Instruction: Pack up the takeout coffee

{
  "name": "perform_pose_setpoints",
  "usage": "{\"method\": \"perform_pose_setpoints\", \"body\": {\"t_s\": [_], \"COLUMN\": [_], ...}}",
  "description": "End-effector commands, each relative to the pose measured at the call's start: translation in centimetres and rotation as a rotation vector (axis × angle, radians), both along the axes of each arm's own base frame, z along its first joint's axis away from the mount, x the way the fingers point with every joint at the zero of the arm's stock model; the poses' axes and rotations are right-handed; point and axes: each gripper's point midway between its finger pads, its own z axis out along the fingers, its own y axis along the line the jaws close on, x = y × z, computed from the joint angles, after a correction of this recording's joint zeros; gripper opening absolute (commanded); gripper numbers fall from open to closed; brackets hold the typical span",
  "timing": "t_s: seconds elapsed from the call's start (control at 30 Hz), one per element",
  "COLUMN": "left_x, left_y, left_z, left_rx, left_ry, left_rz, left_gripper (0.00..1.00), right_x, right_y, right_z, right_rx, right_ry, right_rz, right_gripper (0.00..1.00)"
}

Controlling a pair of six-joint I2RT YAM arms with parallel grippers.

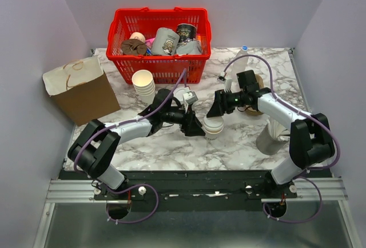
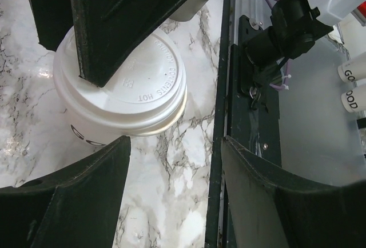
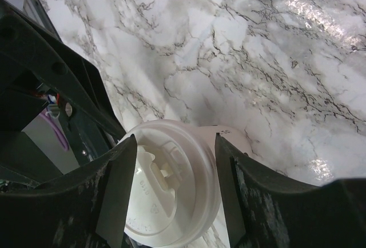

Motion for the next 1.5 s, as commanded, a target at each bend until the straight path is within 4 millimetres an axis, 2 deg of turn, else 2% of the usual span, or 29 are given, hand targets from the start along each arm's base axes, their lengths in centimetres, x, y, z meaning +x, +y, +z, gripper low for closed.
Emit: {"method": "perform_pose_setpoints", "body": {"t_s": [0.0,0.37,0.53,0.67,0.9,1.17,1.37,1.47], "left_x": [-0.2,2.1,2.9,3.5,4.9,6.4,6.3,5.9], "left_y": [0.1,1.6,1.8,1.6,0.7,-0.3,-0.8,-1.0], "left_z": [0.5,0.2,0.0,0.0,1.3,1.3,1.4,2.2], "left_rx": [-0.038,-0.025,-0.02,-0.019,-0.074,-0.094,-0.107,-0.125], "left_ry": [0.015,0.076,0.089,0.09,0.119,0.165,0.192,0.195], "left_rz": [-0.009,0.098,0.115,0.134,0.18,0.205,0.192,0.174], "left_gripper": [0.73,0.73,0.73,0.73,0.73,0.72,0.72,0.7], "right_x": [0.2,-1.0,-1.6,-1.7,-1.6,-1.8,-1.8,-1.8], "right_y": [0.2,-0.6,-0.9,-1.2,-1.5,-1.6,-1.6,-1.7], "right_z": [0.8,1.8,1.5,1.1,0.7,0.7,0.8,0.7], "right_rx": [0.012,-0.004,-0.012,-0.028,-0.048,-0.053,-0.054,-0.057], "right_ry": [-0.013,-0.079,-0.083,-0.101,-0.114,-0.12,-0.124,-0.124], "right_rz": [0.009,0.037,0.039,0.047,0.047,0.047,0.044,0.042], "right_gripper": [0.66,0.67,0.68,0.68,0.68,0.68,0.68,0.68]}}
